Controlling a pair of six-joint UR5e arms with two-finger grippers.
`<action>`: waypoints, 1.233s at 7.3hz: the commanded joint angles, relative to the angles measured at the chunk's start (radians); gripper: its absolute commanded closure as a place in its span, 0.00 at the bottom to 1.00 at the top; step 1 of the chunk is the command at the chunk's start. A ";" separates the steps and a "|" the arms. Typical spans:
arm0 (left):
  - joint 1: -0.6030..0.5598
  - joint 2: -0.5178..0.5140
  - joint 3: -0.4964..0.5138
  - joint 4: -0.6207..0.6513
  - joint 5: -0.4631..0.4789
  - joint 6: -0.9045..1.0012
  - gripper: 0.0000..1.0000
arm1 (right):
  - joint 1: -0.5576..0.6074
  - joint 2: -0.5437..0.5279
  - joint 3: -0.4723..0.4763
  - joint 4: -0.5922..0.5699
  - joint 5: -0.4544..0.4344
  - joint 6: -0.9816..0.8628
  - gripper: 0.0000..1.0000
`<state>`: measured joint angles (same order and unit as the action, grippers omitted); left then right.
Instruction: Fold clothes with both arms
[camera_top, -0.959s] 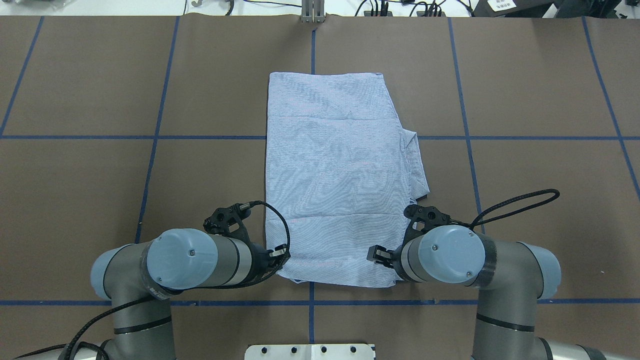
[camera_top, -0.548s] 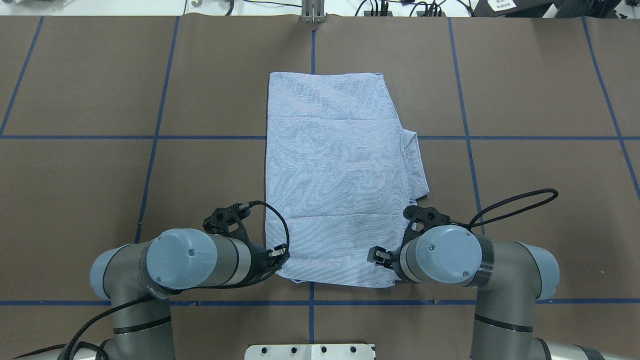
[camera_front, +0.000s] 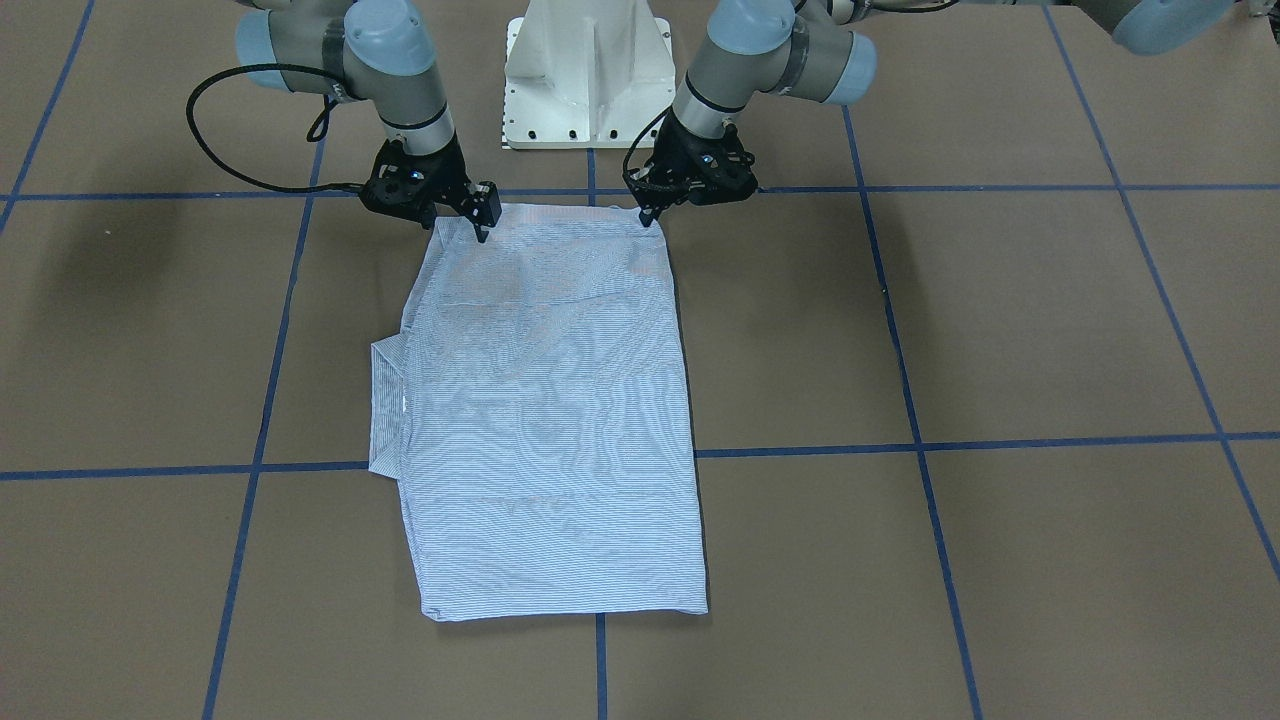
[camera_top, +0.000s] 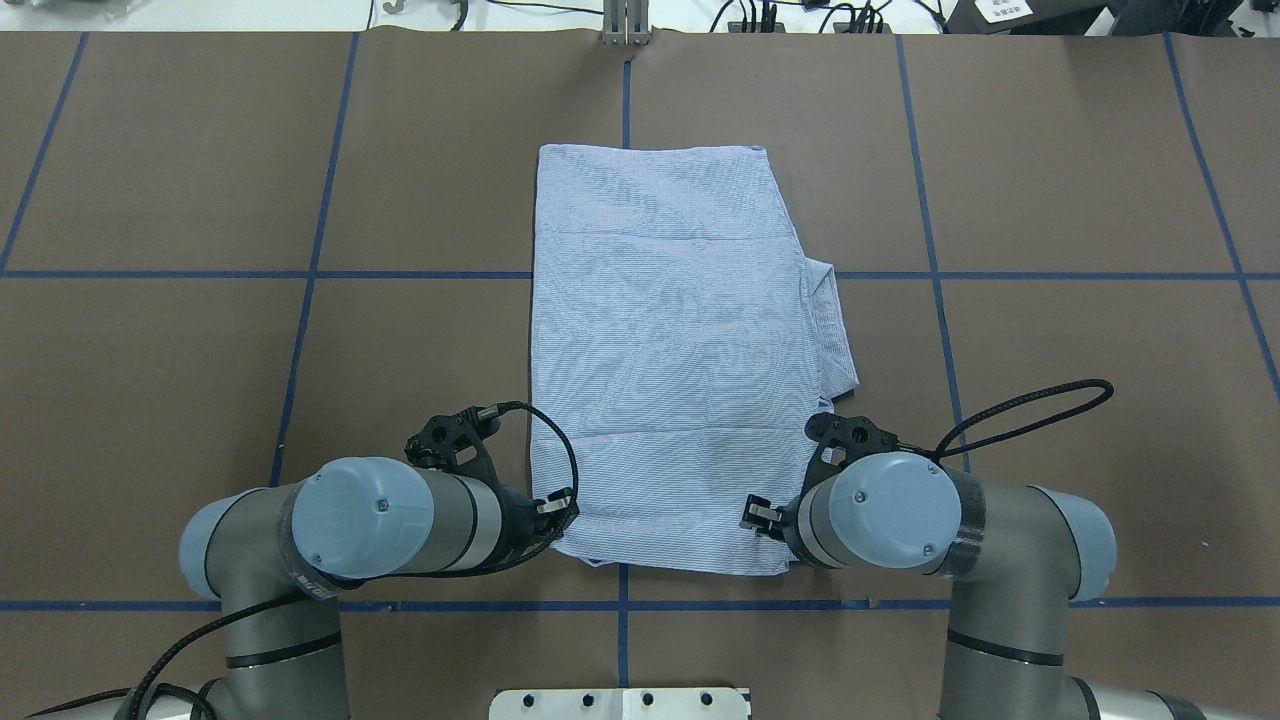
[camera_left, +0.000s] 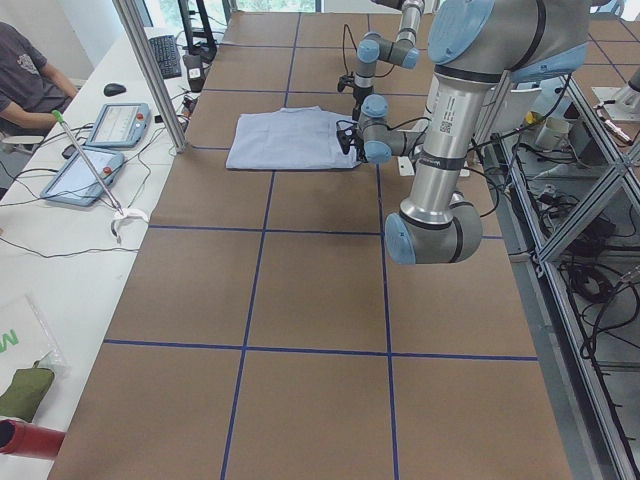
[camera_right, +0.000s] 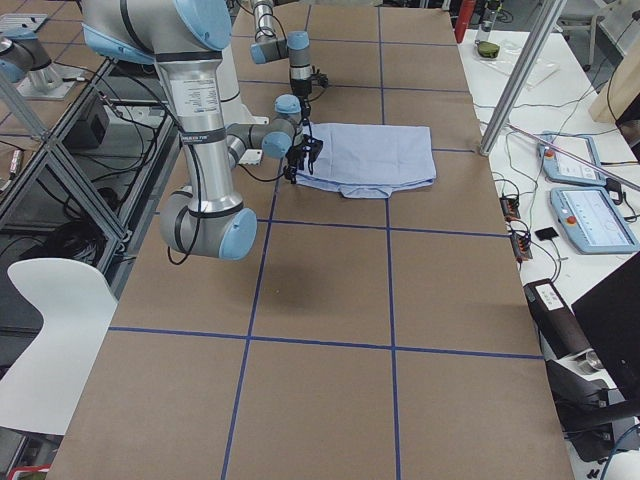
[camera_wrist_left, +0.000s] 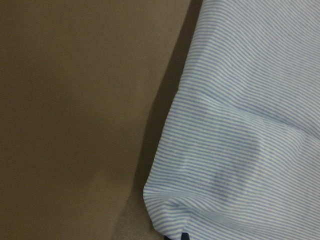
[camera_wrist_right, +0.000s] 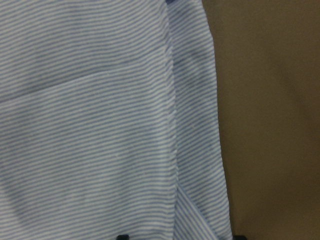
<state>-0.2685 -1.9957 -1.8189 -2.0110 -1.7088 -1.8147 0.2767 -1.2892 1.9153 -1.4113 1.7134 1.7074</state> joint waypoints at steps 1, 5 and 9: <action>0.000 0.000 0.000 0.000 0.000 0.000 1.00 | -0.001 0.001 0.001 0.000 0.000 0.001 0.42; 0.000 0.000 0.001 0.000 0.000 0.000 1.00 | -0.001 0.004 0.002 0.000 0.002 0.001 0.57; 0.000 0.000 0.001 0.000 0.000 0.000 1.00 | 0.002 0.027 0.010 0.000 0.008 0.023 1.00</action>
<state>-0.2685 -1.9957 -1.8179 -2.0111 -1.7088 -1.8147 0.2778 -1.2708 1.9243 -1.4112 1.7202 1.7227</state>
